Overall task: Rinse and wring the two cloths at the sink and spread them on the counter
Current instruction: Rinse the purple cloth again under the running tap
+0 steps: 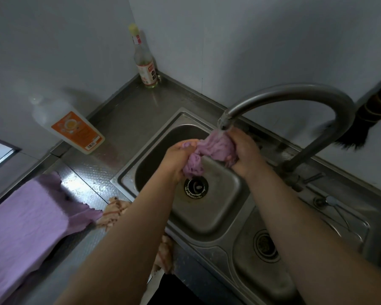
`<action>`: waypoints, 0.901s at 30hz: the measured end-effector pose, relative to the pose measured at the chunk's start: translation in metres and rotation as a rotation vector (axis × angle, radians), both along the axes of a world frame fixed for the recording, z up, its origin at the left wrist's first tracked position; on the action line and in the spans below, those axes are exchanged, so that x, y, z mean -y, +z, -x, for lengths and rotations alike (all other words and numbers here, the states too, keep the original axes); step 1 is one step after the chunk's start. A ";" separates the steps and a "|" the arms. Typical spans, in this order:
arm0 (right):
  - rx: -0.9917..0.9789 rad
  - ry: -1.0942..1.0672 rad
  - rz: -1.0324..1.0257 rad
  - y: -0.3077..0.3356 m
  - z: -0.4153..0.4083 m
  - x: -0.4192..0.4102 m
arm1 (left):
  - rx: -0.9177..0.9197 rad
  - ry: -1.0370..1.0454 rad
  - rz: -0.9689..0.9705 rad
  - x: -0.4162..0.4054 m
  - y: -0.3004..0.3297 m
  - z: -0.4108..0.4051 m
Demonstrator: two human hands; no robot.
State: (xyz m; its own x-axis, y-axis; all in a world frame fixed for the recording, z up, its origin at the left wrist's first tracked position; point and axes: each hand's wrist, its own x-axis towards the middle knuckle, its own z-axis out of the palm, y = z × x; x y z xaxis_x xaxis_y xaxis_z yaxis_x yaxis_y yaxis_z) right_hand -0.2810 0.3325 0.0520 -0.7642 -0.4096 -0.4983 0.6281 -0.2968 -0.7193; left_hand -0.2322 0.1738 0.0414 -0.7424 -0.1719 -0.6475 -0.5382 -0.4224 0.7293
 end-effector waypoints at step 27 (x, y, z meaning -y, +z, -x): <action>-0.282 -0.084 -0.796 0.018 0.012 0.038 | 0.127 0.134 -0.142 -0.061 0.030 0.028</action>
State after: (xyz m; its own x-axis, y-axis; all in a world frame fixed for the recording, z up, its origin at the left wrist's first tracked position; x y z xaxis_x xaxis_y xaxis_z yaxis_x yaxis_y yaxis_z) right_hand -0.2933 0.2944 0.0703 -0.9154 0.0459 -0.3999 0.3921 0.3268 -0.8599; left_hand -0.2600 0.2352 0.0717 -0.6304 -0.1640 -0.7588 -0.5541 -0.5895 0.5877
